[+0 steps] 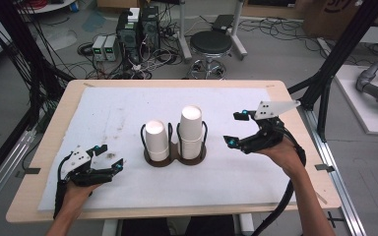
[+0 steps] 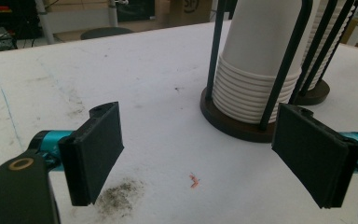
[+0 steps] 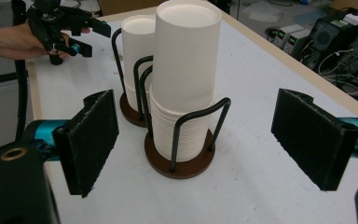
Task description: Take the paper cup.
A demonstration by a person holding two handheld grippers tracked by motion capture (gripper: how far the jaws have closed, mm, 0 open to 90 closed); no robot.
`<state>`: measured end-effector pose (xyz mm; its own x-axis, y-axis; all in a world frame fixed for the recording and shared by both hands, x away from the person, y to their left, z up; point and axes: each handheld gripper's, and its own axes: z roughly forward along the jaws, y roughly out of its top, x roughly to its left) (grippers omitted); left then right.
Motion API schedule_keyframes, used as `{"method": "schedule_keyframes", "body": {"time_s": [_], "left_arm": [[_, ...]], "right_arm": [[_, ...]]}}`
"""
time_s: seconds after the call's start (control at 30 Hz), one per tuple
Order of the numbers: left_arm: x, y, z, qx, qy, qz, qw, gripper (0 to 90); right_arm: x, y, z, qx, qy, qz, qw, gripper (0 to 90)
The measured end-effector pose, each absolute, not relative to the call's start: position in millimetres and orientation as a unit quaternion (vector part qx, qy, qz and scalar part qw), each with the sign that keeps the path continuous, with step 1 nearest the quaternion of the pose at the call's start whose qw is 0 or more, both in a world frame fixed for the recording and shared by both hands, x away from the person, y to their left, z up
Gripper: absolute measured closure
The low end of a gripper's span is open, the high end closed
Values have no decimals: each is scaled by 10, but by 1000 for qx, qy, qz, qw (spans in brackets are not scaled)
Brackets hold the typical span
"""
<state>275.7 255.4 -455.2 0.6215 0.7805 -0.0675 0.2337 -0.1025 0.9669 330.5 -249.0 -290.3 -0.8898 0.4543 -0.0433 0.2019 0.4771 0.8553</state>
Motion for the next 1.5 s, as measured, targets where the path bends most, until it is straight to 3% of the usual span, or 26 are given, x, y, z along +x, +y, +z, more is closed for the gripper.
{"method": "schedule_keyframes", "body": {"time_s": [0.87, 1.5], "left_arm": [[2748, 2549, -4551, 704, 355, 244, 564, 161], [2753, 2546, -4551, 707, 352, 242, 564, 161]], "right_arm": [[3735, -1874, -2323, 142, 917, 359, 101, 152], [3910, -1406, -2299, 106, 953, 269, 90, 169]]}}
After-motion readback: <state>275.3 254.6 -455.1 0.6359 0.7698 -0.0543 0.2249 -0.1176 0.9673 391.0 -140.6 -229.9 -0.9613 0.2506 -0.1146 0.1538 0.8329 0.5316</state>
